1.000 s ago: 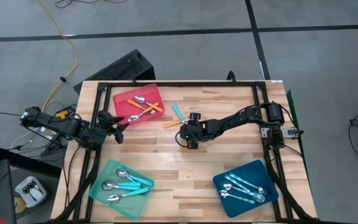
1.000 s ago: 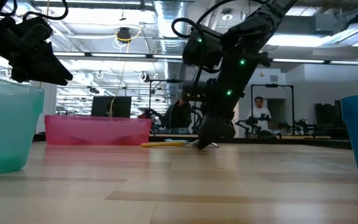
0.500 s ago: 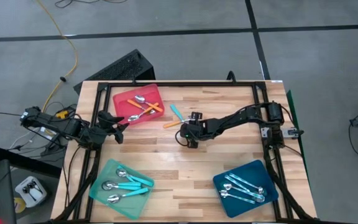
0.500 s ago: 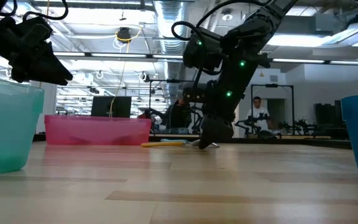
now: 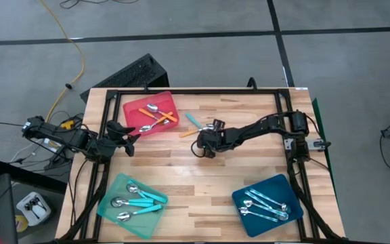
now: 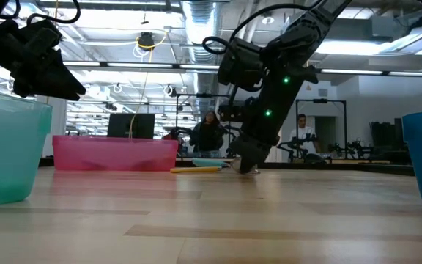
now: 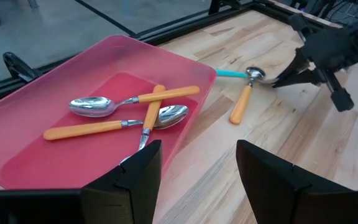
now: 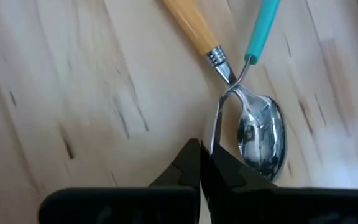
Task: Sort silverware by color (type)
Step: Put the blue spoon into the light blue bin
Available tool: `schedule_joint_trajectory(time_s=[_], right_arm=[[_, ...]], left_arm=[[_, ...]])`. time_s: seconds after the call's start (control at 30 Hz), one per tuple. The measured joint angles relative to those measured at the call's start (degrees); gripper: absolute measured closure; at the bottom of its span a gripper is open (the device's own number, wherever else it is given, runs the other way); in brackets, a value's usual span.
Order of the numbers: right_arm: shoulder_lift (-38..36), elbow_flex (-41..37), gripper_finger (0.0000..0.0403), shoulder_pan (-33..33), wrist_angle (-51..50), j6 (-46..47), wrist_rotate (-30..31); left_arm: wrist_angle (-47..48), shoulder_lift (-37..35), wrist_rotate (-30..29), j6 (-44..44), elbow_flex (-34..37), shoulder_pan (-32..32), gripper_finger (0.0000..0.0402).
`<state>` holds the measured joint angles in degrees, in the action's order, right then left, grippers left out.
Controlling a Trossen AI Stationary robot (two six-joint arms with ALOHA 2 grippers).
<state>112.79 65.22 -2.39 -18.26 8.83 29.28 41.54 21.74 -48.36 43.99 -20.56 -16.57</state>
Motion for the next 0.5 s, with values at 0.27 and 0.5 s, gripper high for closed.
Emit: schedule_joint_trajectory(time_s=[0.27,0.5], right_arm=[[-0.85,0.02,0.0376,2.58,0.89,6.99,-0.43],[-4.24,0.27,0.0375,5.65,0.35,10.36,1.56]], left_arm=[[0.00,0.00,0.00,0.00,0.00,0.01,0.0212],[0.00,0.00,-0.02,0.00,0.00,0.00,0.0212]])
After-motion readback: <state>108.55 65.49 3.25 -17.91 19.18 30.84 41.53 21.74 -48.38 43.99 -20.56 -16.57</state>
